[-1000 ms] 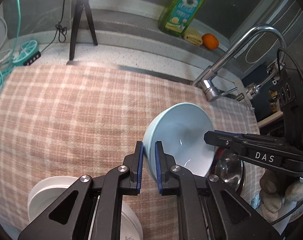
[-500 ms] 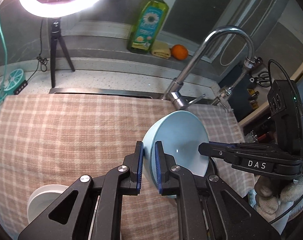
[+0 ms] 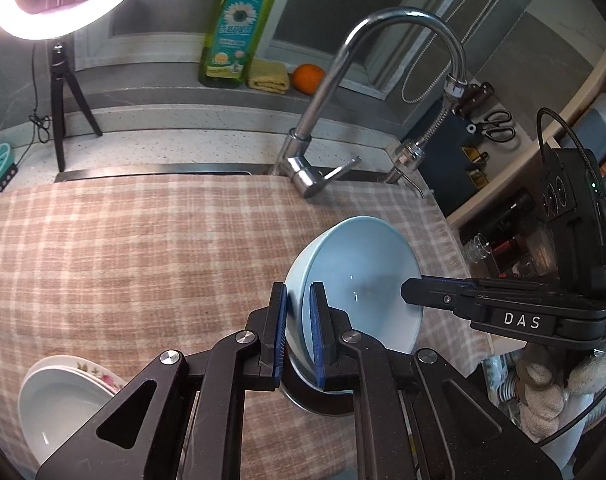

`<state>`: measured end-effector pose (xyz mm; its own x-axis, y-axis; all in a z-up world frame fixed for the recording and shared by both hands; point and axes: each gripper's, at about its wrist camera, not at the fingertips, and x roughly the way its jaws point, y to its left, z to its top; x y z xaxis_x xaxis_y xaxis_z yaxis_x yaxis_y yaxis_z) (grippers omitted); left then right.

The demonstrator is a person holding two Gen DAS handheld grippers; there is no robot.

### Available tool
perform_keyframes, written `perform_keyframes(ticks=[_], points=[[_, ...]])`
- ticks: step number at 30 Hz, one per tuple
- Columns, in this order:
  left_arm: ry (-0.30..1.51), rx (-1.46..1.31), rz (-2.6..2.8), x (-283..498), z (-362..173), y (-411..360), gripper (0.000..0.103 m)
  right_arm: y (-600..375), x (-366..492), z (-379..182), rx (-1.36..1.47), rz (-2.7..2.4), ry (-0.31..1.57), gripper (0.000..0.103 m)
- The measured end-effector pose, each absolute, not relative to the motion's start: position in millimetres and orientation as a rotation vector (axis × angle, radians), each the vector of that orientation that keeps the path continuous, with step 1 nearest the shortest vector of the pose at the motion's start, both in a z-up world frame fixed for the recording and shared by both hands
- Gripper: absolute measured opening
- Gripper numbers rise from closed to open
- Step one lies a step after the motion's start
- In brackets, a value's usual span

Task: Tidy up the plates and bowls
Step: 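Lift the white bowl and lower it into the red pot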

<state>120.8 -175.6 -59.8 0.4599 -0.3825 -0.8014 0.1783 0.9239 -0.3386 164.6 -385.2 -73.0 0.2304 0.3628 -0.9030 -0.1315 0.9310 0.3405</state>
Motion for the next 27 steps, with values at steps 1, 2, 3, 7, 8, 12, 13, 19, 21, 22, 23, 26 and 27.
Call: perform_keyframes(ticks=[1, 2, 3, 7, 8, 12, 13, 19, 21, 22, 23, 26, 27], points=[[1.043, -0.217, -0.352, 120.2, -61.2, -178.2, 0.010, -387.6, 163.6, -74.2, 0.208, 0.339, 1.301, 0.009], [1.048, -0.214, -0.355, 119.5, -63.3, -180.9, 0.010, -389.5, 162.0, -75.7, 0.209, 0.336, 1.306, 0.009], [1.053, -0.213, -0.358, 119.8, -64.9, -182.8, 0.010, -391.3, 159.7, -77.7, 0.208, 0.332, 1.312, 0.009], [1.081, -0.214, -0.367, 118.4, -74.5, -190.6, 0.010, -397.9, 154.3, -87.4, 0.203, 0.317, 1.336, 0.009], [1.090, -0.213, -0.370, 118.2, -77.5, -192.5, 0.010, -399.2, 153.3, -89.9, 0.203, 0.312, 1.342, 0.009], [1.114, -0.210, -0.372, 118.1, -85.9, -197.2, 0.010, -402.7, 150.3, -99.7, 0.203, 0.299, 1.361, 0.009], [1.120, -0.208, -0.371, 118.2, -88.5, -198.2, 0.010, -403.1, 149.8, -101.5, 0.203, 0.297, 1.365, 0.009], [1.162, -0.224, -0.370, 118.6, -104.8, -198.9, 0.010, -404.0, 148.6, -113.0, 0.199, 0.289, 1.391, 0.009], [1.174, -0.222, -0.367, 118.2, -109.8, -199.4, 0.010, -403.1, 149.3, -116.3, 0.193, 0.288, 1.396, 0.009], [1.178, -0.219, -0.366, 118.2, -112.0, -199.9, 0.010, -402.9, 150.1, -117.6, 0.190, 0.287, 1.397, 0.009], [1.181, -0.218, -0.365, 118.2, -113.9, -200.3, 0.010, -402.9, 151.2, -118.7, 0.189, 0.286, 1.398, 0.009], [1.189, -0.216, -0.361, 119.2, -117.9, -200.7, 0.010, -404.0, 153.5, -121.0, 0.195, 0.285, 1.397, 0.009], [1.191, -0.216, -0.361, 119.5, -118.6, -200.7, 0.010, -403.8, 154.2, -121.3, 0.195, 0.285, 1.397, 0.009]])
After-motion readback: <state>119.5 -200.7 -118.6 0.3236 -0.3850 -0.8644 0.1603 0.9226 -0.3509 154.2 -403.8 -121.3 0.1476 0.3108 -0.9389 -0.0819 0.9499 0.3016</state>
